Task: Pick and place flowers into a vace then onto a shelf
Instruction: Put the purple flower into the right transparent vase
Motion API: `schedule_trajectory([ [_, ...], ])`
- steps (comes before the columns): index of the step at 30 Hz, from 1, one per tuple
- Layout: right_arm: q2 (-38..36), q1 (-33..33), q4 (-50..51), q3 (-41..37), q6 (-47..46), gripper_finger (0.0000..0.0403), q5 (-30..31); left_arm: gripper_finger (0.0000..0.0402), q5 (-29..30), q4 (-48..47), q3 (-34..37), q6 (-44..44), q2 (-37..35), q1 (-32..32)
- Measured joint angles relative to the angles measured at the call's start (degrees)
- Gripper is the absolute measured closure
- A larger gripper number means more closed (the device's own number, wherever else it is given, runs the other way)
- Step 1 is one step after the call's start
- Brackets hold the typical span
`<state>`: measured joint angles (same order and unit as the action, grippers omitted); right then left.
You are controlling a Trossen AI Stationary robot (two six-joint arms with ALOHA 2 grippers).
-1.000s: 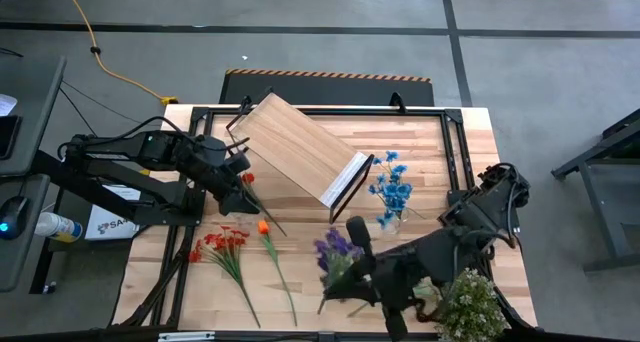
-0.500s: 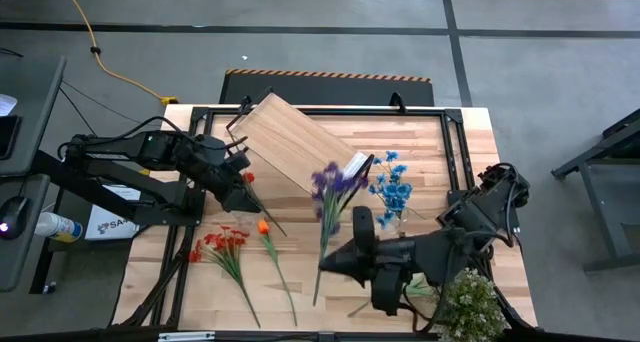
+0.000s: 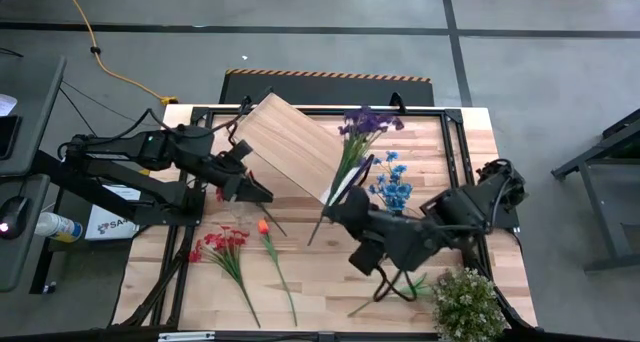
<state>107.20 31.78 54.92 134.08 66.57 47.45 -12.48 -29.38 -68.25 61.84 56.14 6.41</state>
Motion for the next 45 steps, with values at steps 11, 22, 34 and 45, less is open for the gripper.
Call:
schedule_trajectory([
  [11,3.41,-4.54,3.34,0.00,11.02,0.0403,0.46,0.0137,8.17,2.71,0.00,0.00,0.92,-0.03],
  [22,9.98,-7.21,3.53,0.00,18.39,0.0403,6.91,0.0137,10.02,9.67,0.01,0.00,3.12,-0.06],
  [34,12.17,-6.73,-1.72,0.00,19.96,0.0403,7.20,0.0137,10.08,12.81,0.03,-0.54,6.81,-0.06],
  [45,12.17,-6.22,-4.21,0.00,21.00,0.0403,5.59,0.0137,8.54,13.56,-0.02,-1.33,8.55,-2.33],
])
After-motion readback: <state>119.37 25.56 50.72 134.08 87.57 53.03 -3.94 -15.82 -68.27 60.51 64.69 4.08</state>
